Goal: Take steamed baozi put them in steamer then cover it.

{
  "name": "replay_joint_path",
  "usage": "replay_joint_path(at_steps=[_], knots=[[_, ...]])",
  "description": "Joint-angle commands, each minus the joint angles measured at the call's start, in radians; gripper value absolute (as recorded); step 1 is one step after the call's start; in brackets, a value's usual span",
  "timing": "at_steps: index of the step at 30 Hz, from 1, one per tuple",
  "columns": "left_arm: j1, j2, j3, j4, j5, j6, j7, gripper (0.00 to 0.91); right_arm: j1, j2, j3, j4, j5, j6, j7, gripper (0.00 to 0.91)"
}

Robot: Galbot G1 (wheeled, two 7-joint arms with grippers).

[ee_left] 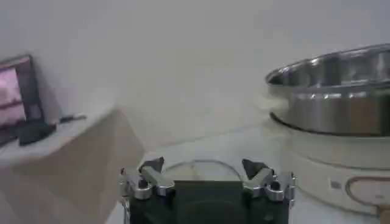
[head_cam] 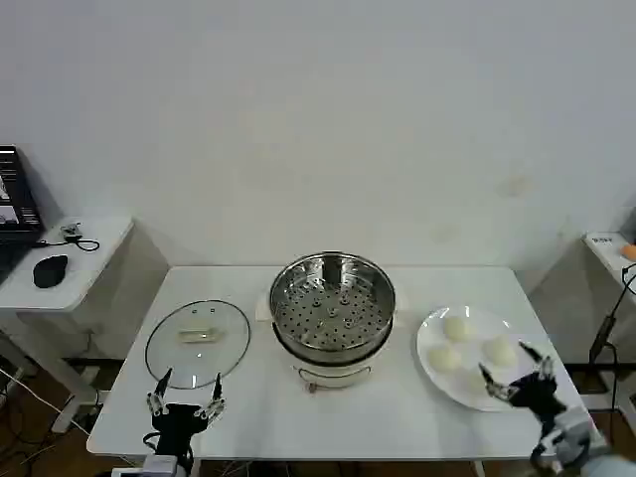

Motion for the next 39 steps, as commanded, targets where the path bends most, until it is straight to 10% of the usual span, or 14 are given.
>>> replay_joint_path(at_steps=[1,7,13,22,39], knots=[[-0.01,0.008,-0.047,0.018,-0.155,0.076,0.036,0.907,0.216,-0.333,0.057,-0.196,-0.255,-0.068,-0.342,0.907],[0.006,0.018,-0.032,0.012,-0.081,0.097,0.013,0.907,0.452,-0.477,-0.117,-0.331,-0.404,0.041,-0.593,0.907],[-0.007,0.013,-0.043,-0.007,-0.043,0.092,0.004,0.907,0.813,-0.541,-0.501,-0.474,-0.464,0.129,-0.715,0.907],[0.004,0.002,-0.083,-0.04,0.005,0.067,0.021,0.907,1.364,-0.427,-1.173,-0.717,-0.446,0.231,-0.779,0.907],[0.019,-0.016,-0.096,-0.023,0.038,0.058,0.034,0.907,1.514,-0.134,-1.413,-0.952,-0.436,0.264,-0.797,0.907]])
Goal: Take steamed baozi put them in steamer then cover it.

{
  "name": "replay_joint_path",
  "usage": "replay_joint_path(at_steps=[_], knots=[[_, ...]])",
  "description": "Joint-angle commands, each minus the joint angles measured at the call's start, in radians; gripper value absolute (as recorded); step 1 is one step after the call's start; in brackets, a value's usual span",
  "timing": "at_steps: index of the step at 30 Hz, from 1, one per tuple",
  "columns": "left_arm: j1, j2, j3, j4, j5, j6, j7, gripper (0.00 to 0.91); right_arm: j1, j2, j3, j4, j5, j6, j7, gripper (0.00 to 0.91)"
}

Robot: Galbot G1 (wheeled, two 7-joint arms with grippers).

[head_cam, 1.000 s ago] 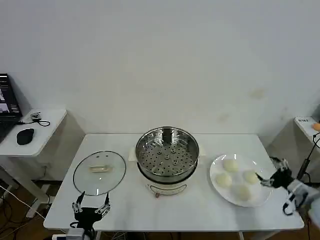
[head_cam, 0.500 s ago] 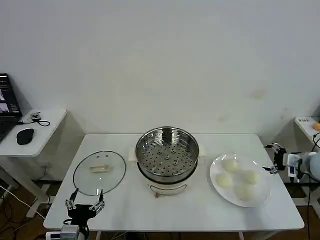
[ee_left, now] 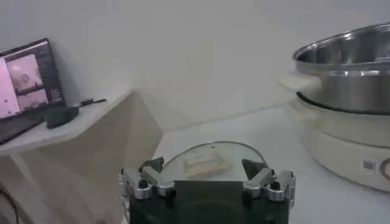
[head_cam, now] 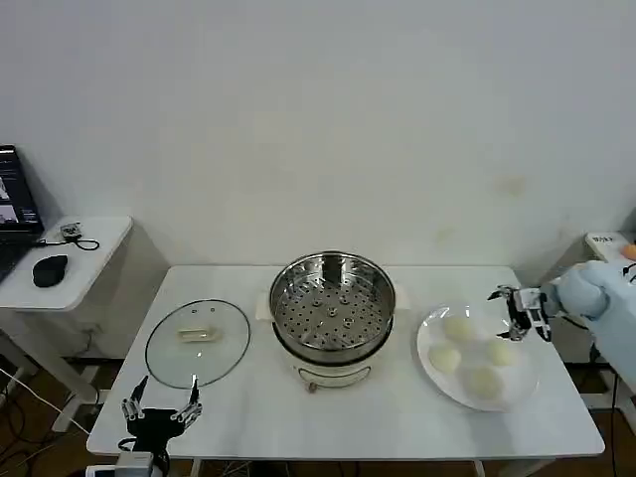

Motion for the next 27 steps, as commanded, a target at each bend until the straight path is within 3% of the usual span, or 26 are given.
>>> replay_joint_path(at_steps=[1,10,19,20,26,27], knots=[[0.0,-0.002,-0.007,0.005,0.016,-0.004,0.002,0.907,0.148,0.131,-0.222,-0.157,-0.005,0.025,-0.043,0.907],[-0.006,0.004,-0.015,0.022,0.016,-0.008,0.006,0.907,0.141,0.188,-0.208,-0.216,-0.013,0.018,-0.004,0.907],[-0.002,0.006,-0.026,0.031,0.015,-0.012,0.008,0.907,0.142,0.222,-0.203,-0.273,-0.039,0.017,-0.002,0.897],[-0.002,0.007,-0.028,0.031,0.015,-0.012,0.008,0.907,0.14,0.223,-0.203,-0.274,-0.041,0.017,-0.002,0.836],[-0.009,0.009,-0.031,0.034,0.014,-0.011,0.008,0.907,0.136,0.231,-0.201,-0.284,-0.059,0.01,-0.003,0.725],[-0.01,0.009,-0.031,0.034,0.014,-0.01,0.008,0.907,0.136,0.233,-0.203,-0.287,-0.062,0.01,-0.003,0.625]])
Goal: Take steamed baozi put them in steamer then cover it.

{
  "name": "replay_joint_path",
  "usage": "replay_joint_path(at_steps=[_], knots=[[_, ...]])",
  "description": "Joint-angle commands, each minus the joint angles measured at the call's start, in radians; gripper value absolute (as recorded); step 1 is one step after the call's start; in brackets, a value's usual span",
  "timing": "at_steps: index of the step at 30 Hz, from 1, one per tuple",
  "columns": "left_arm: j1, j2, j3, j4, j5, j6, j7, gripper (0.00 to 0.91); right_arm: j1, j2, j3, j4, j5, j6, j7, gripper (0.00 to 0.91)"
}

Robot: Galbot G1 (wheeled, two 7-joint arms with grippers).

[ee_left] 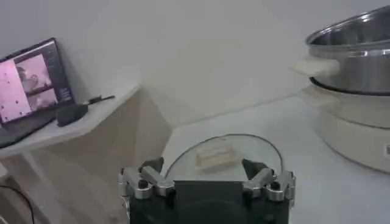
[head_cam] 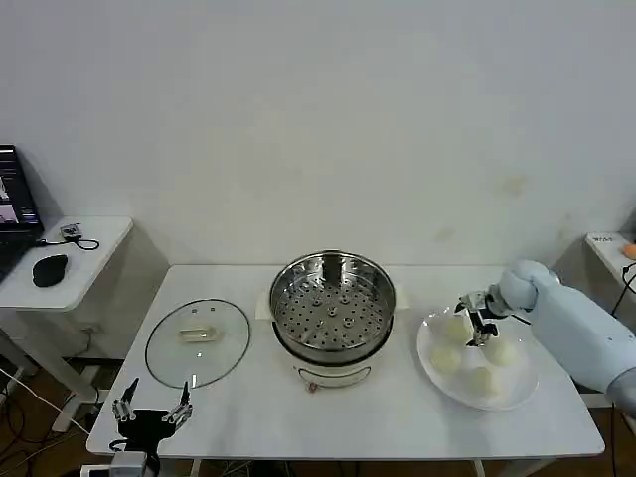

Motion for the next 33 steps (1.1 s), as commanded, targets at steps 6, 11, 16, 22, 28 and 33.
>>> replay_joint_path(at_steps=[6,11,16,22,28,33], knots=[[-0.006,0.002,-0.001,0.005,0.0,0.002,-0.001,0.907,0.015,0.027,-0.019,-0.043,-0.012,0.0,0.001,0.534],[-0.007,0.003,-0.003,0.003,-0.001,0.003,-0.001,0.907,0.027,0.013,-0.021,-0.018,0.016,0.0,-0.002,0.544],[-0.008,0.003,-0.004,0.002,0.0,0.004,-0.001,0.907,0.061,-0.046,-0.046,0.069,0.07,-0.007,-0.015,0.544],[-0.004,0.004,-0.003,0.001,-0.001,0.001,-0.001,0.907,0.215,-0.167,-0.134,0.243,0.186,-0.042,-0.046,0.554],[-0.005,0.006,0.001,0.0,-0.003,0.004,-0.004,0.907,0.455,-0.166,-0.269,0.287,0.293,-0.046,-0.053,0.554],[-0.006,0.006,-0.004,-0.01,-0.005,0.008,-0.004,0.907,0.601,-0.084,-0.37,0.305,0.364,-0.041,-0.052,0.554]])
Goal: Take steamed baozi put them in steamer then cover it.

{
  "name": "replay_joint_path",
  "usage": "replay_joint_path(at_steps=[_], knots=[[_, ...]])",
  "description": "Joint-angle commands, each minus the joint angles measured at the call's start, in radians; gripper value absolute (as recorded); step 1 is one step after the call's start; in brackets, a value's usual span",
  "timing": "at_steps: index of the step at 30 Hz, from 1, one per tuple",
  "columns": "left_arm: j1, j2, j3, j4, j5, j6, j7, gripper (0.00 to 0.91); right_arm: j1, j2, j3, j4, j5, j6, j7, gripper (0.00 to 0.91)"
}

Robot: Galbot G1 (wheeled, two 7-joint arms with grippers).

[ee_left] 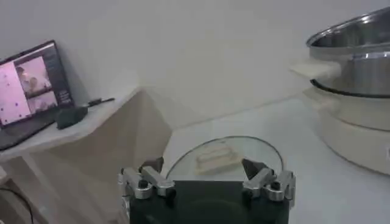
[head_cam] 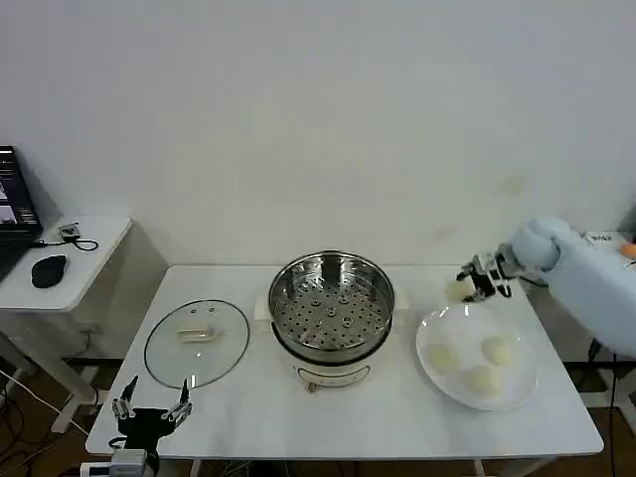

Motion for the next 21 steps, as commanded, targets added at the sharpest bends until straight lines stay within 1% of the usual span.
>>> replay_joint_path(at_steps=[1,4,5,8,12,14,15,17,19,21], knots=[[0.0,0.0,-0.004,-0.006,-0.001,0.002,0.0,0.907,0.334,0.059,-0.201,0.092,0.16,-0.002,-0.01,0.554],[0.001,0.001,-0.01,-0.007,-0.002,0.002,0.0,0.907,0.403,0.118,-0.252,0.094,0.186,0.005,-0.011,0.554],[0.002,0.001,-0.015,-0.008,-0.002,0.003,0.001,0.907,0.424,0.153,-0.269,0.091,0.198,0.01,-0.011,0.554],[0.004,0.003,-0.033,-0.011,-0.011,0.004,0.001,0.907,0.441,0.209,-0.295,0.088,0.217,0.025,-0.01,0.554],[0.012,0.011,-0.056,-0.012,-0.029,0.007,0.003,0.907,0.436,0.295,-0.34,0.094,0.229,0.069,-0.009,0.554],[0.016,0.015,-0.062,-0.013,-0.039,0.01,0.003,0.907,0.421,0.331,-0.362,0.099,0.206,0.107,-0.009,0.554],[0.018,0.016,-0.064,-0.014,-0.043,0.011,0.004,0.907,0.41,0.352,-0.375,0.097,0.198,0.139,-0.01,0.544],[0.02,0.017,-0.068,-0.016,-0.049,0.017,0.004,0.907,0.399,0.373,-0.394,0.103,0.203,0.161,-0.01,0.554],[0.017,0.017,-0.071,-0.016,-0.05,0.018,0.005,0.907,0.391,0.395,-0.412,0.095,0.186,0.188,-0.013,0.554],[0.011,0.016,-0.074,-0.017,-0.053,0.024,0.006,0.907,0.375,0.427,-0.422,0.06,0.143,0.237,-0.013,0.584]])
